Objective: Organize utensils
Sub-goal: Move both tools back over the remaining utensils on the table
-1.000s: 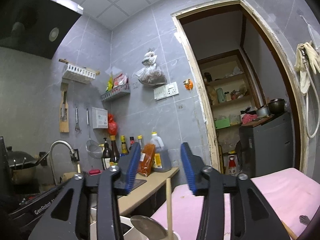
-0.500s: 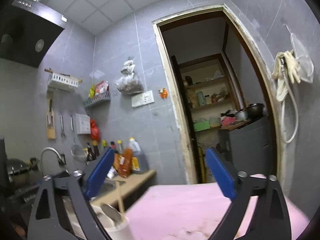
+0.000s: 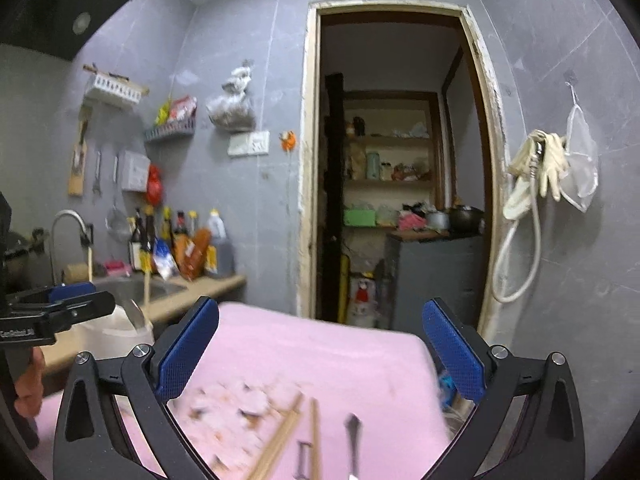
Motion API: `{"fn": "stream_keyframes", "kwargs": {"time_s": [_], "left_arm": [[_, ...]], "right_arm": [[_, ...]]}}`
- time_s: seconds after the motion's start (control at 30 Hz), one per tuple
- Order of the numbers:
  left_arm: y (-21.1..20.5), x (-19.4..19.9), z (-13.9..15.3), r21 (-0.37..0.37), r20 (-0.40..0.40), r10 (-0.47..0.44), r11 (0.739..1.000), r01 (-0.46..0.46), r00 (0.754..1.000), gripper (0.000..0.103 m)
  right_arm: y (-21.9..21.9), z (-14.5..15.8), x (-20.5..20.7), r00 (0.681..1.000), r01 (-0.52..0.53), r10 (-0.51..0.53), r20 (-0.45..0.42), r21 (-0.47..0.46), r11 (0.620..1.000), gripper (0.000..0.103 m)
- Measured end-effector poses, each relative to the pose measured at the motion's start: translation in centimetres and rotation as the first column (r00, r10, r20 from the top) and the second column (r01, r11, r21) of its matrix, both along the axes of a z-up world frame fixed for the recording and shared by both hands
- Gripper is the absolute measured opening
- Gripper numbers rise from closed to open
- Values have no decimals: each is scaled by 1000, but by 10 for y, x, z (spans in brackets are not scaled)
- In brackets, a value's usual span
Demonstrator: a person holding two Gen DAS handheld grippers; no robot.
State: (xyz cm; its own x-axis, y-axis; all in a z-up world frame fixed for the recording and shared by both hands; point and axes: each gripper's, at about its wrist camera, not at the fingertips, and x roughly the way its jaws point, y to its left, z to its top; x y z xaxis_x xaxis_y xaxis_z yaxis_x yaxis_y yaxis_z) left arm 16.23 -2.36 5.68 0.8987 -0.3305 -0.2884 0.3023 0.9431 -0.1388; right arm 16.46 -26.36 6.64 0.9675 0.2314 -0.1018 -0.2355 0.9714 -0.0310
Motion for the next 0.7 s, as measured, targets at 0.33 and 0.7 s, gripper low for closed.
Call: {"fn": "stream_keyframes", "kwargs": {"time_s": [0.33,0.7], "left_arm": [[-55,24,-47,87,-252,-138,983,164,958,82],[-86,71,-86,123,-484,-145,965,231,863,71]], "right_arm": [[-49,-34,12,980,48,-49,-191,-8,999,103],[-61,-74,42,912,5,-23,-410,-44,999,100]]}}
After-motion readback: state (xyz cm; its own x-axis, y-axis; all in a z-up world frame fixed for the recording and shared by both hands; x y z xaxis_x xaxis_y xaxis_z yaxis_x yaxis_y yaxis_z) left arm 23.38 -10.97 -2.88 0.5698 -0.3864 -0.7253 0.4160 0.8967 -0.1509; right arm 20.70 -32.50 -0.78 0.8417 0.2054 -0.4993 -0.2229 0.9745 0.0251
